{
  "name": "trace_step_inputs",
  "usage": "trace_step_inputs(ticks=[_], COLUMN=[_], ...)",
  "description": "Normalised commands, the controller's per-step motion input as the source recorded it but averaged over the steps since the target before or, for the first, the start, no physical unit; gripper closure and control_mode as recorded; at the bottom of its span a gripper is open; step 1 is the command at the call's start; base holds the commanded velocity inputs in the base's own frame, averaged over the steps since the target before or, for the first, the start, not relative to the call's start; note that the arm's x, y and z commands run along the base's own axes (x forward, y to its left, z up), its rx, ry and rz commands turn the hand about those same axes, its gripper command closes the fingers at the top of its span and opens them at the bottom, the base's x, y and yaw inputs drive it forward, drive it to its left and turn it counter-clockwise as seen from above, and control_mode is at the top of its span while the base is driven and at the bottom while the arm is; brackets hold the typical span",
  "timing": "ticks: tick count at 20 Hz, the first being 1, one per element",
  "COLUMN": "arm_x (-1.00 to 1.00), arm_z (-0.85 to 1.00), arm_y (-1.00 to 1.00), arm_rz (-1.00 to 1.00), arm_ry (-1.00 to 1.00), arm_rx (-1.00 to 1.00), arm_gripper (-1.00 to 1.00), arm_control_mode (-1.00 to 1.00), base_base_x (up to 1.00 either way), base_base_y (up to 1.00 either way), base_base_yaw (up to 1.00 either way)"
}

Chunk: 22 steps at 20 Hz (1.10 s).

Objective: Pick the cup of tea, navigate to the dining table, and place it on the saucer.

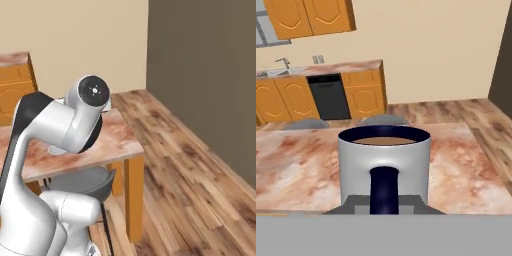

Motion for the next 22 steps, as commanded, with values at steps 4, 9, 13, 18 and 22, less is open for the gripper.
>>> trace_step_inputs(ticks=[4, 9, 13, 18, 22], arm_x=[0.00, 0.00, 0.00, 0.00, 0.00], arm_z=[0.00, 0.00, 0.00, 0.00, 0.00], arm_y=[0.00, 0.00, 0.00, 0.00, 0.00], arm_rz=[0.00, 0.00, 0.00, 0.00, 0.00], arm_ry=[0.00, 0.00, 0.00, 0.00, 0.00], arm_rx=[0.00, 0.00, 0.00, 0.00, 0.00], arm_gripper=[1.00, 1.00, 1.00, 1.00, 1.00], arm_control_mode=[1.00, 1.00, 1.00, 1.00, 1.00], base_base_x=[0.27, 0.23, 0.91, 0.33, 0.00], base_base_y=[0.00, 0.00, 0.00, -0.05, 0.00], base_base_yaw=[0.55, 0.40, 0.30, 0.18, 0.01])
